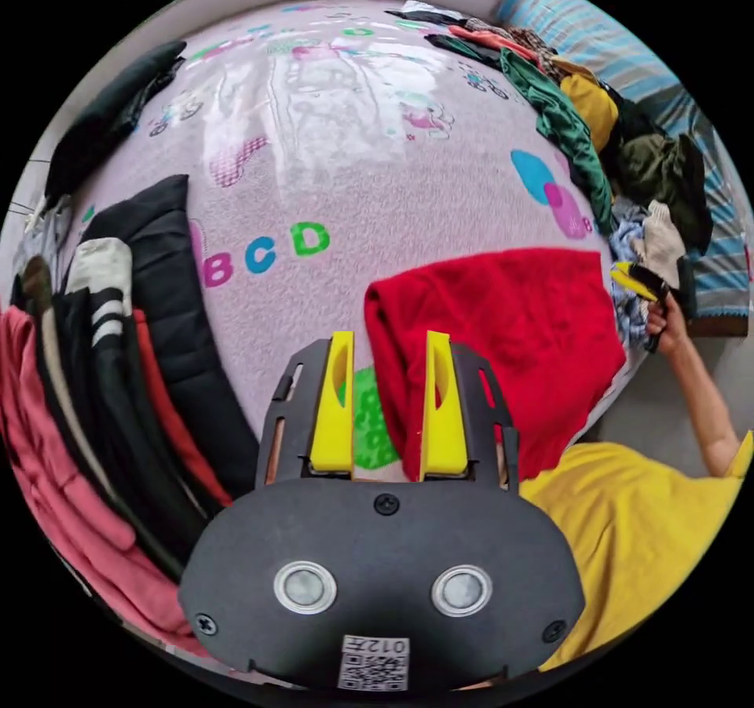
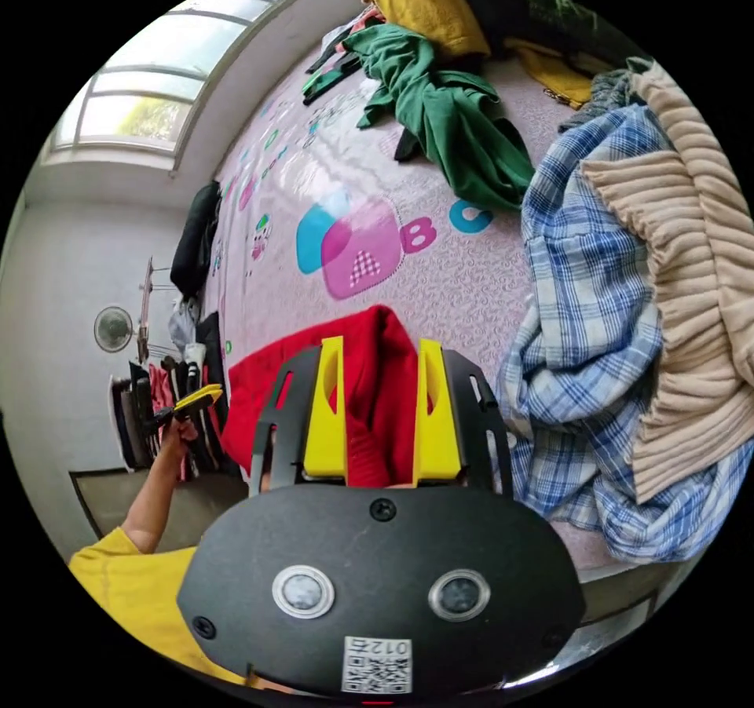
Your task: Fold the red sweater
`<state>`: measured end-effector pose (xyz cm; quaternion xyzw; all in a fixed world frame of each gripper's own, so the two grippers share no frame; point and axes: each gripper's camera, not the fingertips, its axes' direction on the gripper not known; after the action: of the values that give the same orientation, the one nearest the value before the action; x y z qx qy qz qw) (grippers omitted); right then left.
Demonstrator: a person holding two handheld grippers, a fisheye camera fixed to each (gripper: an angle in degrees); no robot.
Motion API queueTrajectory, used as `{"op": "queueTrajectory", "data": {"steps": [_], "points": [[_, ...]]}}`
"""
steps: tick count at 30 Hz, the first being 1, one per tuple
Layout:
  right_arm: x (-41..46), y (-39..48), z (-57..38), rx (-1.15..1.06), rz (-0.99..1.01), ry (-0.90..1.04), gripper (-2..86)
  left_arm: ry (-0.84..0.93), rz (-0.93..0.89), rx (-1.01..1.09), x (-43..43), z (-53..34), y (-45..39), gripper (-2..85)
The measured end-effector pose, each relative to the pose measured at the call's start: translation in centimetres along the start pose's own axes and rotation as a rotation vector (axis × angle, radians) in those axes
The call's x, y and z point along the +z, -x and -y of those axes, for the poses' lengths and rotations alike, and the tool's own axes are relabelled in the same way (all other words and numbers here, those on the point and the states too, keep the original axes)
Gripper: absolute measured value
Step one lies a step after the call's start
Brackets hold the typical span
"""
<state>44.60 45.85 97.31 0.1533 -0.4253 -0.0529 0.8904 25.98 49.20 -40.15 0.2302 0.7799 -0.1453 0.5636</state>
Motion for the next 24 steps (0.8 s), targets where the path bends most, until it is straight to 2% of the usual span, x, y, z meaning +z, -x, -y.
{"op": "queueTrajectory", "data": {"steps": [2,4,5,8,10,14,18,20,24], "points": [[0.3,1.0,1.3,-0.009,-0.049,-0.002,12.4,-0.005,0.005,-0.003,1.3,2.9,1.2,9.7],[0.8,2.1,1.8,-0.046,-0.105,0.03,11.1,-0.006,0.055,0.078,2.8,5.9,1.3,9.4],[1.2,2.8,2.0,-0.078,-0.142,0.053,8.2,0.009,0.065,0.105,3.3,6.5,1.2,9.2],[1.2,4.6,2.3,-0.162,-0.273,0.047,3.7,0.191,0.148,0.209,7.0,9.3,1.0,7.7],[0.7,5.3,3.1,-0.198,-0.27,0.041,2.9,0.159,0.152,0.262,7.3,10.7,1.5,5.7],[-1.1,6.5,7.6,-0.237,-0.238,0.012,2.3,0.102,0.127,0.172,7.1,13.7,4.9,3.8],[-2.9,8.2,12.0,-0.276,-0.233,-0.077,3.0,-0.07,0.066,0.091,5.3,17.6,8.6,2.4],[-3.5,8.9,14.7,-0.244,-0.227,-0.076,4.3,-0.129,0.096,0.034,4.8,19.0,9.5,2.3],[-5.1,9.3,16.4,-0.218,-0.307,-0.044,6.8,-0.023,0.188,-0.001,6.1,21.0,11.1,3.7]]}}
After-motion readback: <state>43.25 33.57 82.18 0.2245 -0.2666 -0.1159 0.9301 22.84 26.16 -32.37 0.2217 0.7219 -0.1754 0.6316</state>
